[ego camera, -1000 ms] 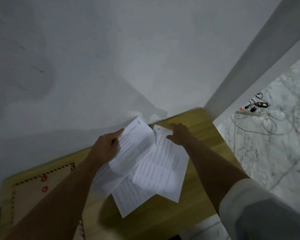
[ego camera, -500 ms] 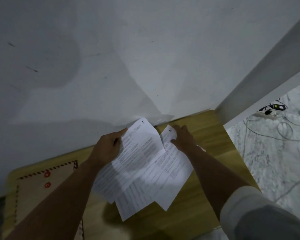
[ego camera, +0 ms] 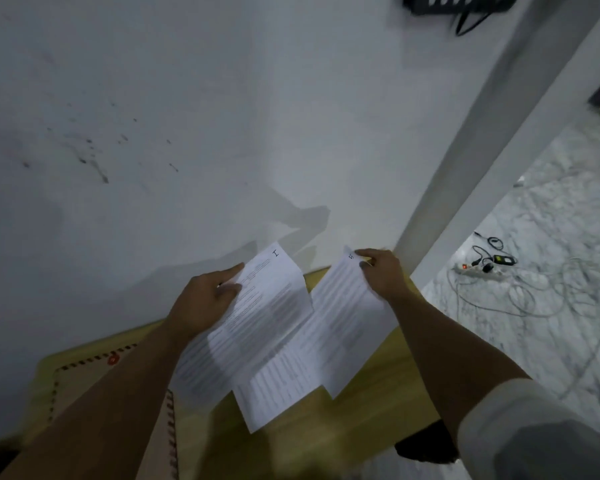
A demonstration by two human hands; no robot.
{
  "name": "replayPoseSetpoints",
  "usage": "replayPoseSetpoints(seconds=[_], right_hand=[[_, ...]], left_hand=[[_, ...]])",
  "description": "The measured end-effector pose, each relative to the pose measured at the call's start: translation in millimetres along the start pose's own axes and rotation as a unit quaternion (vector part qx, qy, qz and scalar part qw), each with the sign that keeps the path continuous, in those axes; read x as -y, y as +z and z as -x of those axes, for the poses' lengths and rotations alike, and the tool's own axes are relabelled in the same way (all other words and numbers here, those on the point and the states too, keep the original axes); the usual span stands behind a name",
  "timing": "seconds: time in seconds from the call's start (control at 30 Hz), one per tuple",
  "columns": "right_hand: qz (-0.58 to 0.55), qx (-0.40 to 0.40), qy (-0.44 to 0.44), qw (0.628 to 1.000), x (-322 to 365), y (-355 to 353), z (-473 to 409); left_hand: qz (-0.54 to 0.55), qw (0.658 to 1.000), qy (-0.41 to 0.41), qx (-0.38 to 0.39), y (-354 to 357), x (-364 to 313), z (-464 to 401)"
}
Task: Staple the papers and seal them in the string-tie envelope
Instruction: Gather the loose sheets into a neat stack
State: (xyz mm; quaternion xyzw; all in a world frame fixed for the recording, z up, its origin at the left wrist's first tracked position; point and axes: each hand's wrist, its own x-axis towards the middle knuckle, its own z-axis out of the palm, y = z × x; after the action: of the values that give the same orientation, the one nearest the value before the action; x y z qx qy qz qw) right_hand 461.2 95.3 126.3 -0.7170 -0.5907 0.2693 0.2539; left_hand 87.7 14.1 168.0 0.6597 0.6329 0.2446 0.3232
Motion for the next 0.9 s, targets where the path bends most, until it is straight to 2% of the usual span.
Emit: replayPoseSetpoints(seconds=[0.13, 0.33, 0.43, 0.53, 0.7, 0.8, 0.9], right_hand=[[-0.064, -0.061, -0.051, 0.995, 64, -61, 24], [-0.157, -0.068, -0.148, 0.974, 165, -131, 67], [-0.197, -0.037, -0.178, 0.963, 204, -148, 86], [-0.227, 0.031, -0.194, 0.954, 233, -158, 101], [-0.283, 0.167, -0.148, 0.933, 268, -163, 122], [-0.270, 0.215, -0.139, 0.928, 282, -165, 132], [-0.263, 0.229, -0.144, 0.926, 290, -165, 141]], left_hand=[[0.020, 0.998, 0.042, -0.040, -33, -33, 31], [0.034, 0.987, 0.128, -0.090, -87, -87, 70], [0.030, 0.978, 0.176, -0.105, -109, -112, 80], [0.026, 0.971, 0.208, -0.117, -128, -132, 91], [0.040, 0.956, 0.246, -0.158, -148, -155, 105], [0.052, 0.948, 0.237, -0.206, -152, -162, 110], [0.043, 0.940, 0.219, -0.259, -155, -166, 114]])
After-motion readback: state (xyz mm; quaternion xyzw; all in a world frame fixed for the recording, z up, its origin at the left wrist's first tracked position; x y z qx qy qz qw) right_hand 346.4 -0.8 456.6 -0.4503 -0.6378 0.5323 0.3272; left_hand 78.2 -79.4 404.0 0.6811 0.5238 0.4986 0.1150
